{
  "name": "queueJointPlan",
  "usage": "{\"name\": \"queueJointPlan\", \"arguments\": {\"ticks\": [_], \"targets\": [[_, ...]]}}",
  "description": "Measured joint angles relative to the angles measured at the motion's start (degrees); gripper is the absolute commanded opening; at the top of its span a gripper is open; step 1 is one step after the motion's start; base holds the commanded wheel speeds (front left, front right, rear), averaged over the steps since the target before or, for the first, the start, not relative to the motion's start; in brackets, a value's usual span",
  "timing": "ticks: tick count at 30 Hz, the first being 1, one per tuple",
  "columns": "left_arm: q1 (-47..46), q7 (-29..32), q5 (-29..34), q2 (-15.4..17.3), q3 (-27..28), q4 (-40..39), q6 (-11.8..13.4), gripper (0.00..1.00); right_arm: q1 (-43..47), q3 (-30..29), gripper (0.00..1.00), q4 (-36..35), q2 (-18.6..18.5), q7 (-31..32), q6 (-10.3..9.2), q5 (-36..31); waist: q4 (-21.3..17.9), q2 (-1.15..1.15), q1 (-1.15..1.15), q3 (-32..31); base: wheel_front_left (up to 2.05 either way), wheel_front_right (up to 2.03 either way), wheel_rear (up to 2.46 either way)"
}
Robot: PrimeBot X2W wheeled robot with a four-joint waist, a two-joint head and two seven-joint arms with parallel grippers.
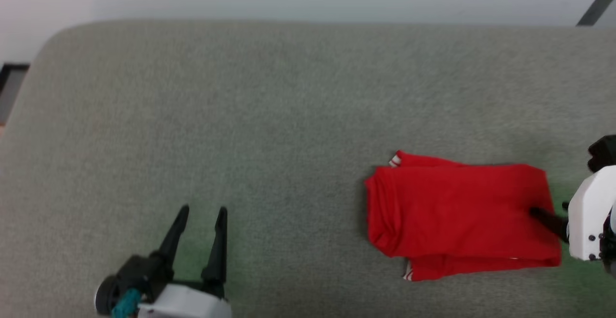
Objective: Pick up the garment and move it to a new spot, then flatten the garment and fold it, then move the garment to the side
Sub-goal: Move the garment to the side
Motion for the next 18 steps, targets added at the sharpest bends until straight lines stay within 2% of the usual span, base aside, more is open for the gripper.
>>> {"name": "queueJointPlan", "arguments": {"ticks": [3,8,9,10,12,18], "targets": [[-2.33,0.00,-0.01,-0.04,-0.44,0.09,0.00,1.00,0.07,0.51,1.00,-0.12,-0.79,3.92,0.00,1.62,0.85,0.00,-0.01,2.18,0.00,0.00,0.00],[-5.05,0.00,0.34,-0.15,-1.31,0.13,0.00,1.00,0.42,-0.22,1.00,-0.51,-0.96,4.66,0.00,1.41,2.01,0.00,0.00,5.33,0.00,0.00,0.00],[-5.45,0.00,0.43,-0.07,-1.58,0.21,0.00,1.00,0.38,-0.60,0.95,-0.46,-0.78,4.23,0.03,1.40,2.14,0.00,0.00,5.86,0.00,0.00,0.00],[-5.82,0.00,0.44,0.00,-1.79,0.35,0.00,1.00,0.34,-0.74,0.49,-0.44,-0.63,3.92,0.03,1.35,2.23,0.00,0.00,6.35,0.00,0.00,0.00],[-6.53,0.01,0.52,0.36,-2.11,0.80,0.00,1.00,0.04,-1.29,0.00,-0.15,-0.03,2.74,0.03,1.44,2.29,0.00,0.00,7.15,0.00,0.00,0.00],[-8.55,0.01,1.10,1.34,-1.93,2.36,0.01,1.00,-0.28,-2.53,0.00,-0.24,2.45,-4.97,0.05,3.01,0.73,0.00,0.00,7.69,0.00,0.00,0.00]]}}
